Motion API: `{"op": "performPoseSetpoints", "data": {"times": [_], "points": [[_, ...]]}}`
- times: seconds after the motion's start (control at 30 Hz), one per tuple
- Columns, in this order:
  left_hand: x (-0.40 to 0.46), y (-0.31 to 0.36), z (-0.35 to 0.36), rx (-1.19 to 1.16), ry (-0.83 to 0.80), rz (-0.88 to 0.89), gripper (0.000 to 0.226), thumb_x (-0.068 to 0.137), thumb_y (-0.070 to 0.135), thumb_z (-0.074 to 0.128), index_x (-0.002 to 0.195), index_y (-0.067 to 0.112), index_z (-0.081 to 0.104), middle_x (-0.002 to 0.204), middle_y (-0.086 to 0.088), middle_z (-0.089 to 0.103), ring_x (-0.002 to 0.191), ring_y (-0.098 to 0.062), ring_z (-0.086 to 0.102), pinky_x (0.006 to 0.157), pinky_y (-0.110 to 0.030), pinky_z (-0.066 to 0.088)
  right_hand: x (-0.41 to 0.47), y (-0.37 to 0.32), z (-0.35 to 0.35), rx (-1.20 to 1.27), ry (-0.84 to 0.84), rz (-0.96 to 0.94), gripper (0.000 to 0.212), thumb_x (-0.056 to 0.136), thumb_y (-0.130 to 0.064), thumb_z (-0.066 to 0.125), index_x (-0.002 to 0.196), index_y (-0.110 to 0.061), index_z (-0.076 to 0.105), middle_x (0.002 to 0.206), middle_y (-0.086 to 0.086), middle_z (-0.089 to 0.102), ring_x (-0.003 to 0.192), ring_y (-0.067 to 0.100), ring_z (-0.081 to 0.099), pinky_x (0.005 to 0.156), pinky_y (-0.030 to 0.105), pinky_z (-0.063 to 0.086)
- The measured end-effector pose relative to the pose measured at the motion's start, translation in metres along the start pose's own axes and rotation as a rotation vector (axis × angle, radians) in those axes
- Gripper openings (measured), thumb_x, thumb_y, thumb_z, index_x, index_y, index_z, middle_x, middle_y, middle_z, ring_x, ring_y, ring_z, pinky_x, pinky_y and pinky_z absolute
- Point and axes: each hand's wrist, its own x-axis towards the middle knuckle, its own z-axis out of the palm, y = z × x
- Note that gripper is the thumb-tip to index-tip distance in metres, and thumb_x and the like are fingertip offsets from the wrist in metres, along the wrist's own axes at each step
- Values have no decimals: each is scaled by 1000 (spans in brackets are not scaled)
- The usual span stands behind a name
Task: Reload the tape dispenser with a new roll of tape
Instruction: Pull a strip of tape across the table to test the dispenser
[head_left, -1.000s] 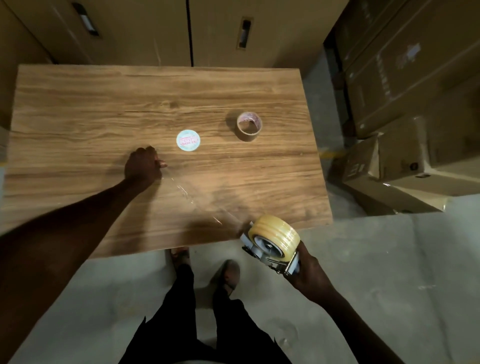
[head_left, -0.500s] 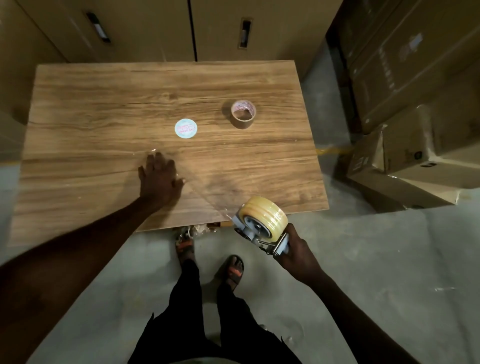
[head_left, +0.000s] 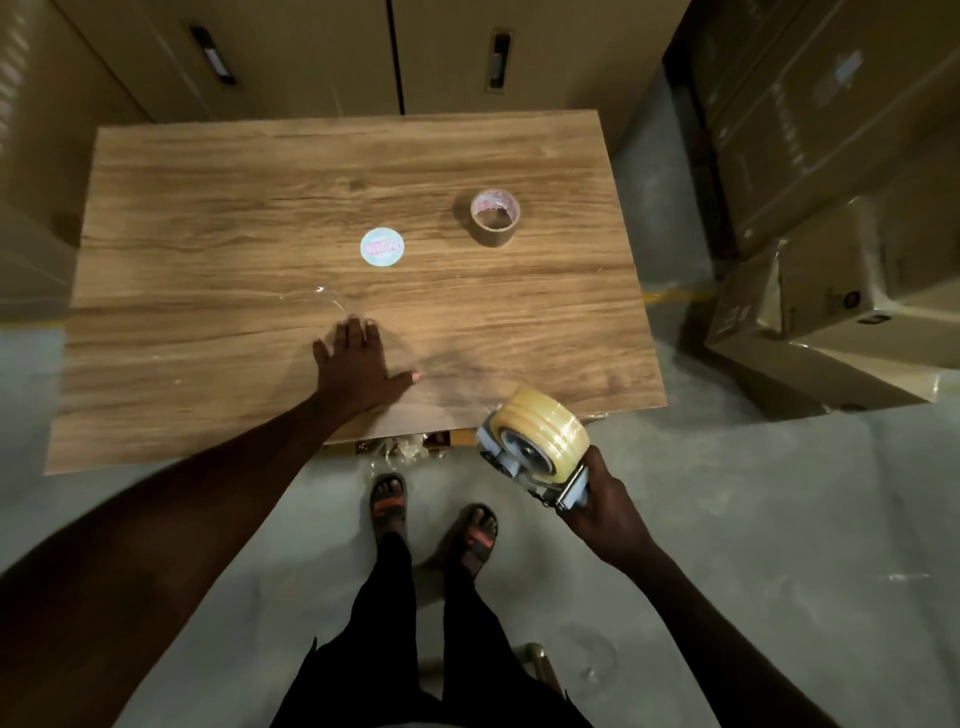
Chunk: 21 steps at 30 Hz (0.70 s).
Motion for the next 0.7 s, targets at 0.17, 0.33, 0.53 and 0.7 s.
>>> {"op": "performPoseSetpoints", "data": {"times": [0.17,0.33,0.53,0.7], "points": [[-2,5,2,-20,-5,-4,114,81,81,46,159,9,6,169,-19,-1,157,-37,3,119,-70,13,-8,11,5,11,10,18,61,85,-22,80,135,-24,46,105,-14,75,92,8,75,75,40,63],[-2,7,-2,-5,-5,-17,114,80,80,49,159,9,8,169,-18,2,156,-36,7,118,-70,14,-4,5,16,136,35,101,54,86,-28,85,128,-27,51,101,-10,76,76,9,75,60,26,58],[0,9,-7,9,-34,-32,115,79,79,52,159,8,8,169,-18,2,156,-37,8,119,-70,14,-2,1,29,558,112,486,44,84,6,72,115,-20,53,82,24,70,50,23,58,45,32,47],[-1,8,-7,-1,-32,-29,115,78,78,53,158,8,9,168,-19,2,156,-37,8,118,-70,14,-1,-11,39,623,176,562,41,86,10,71,113,-14,51,76,17,71,47,22,57,42,29,46]]}}
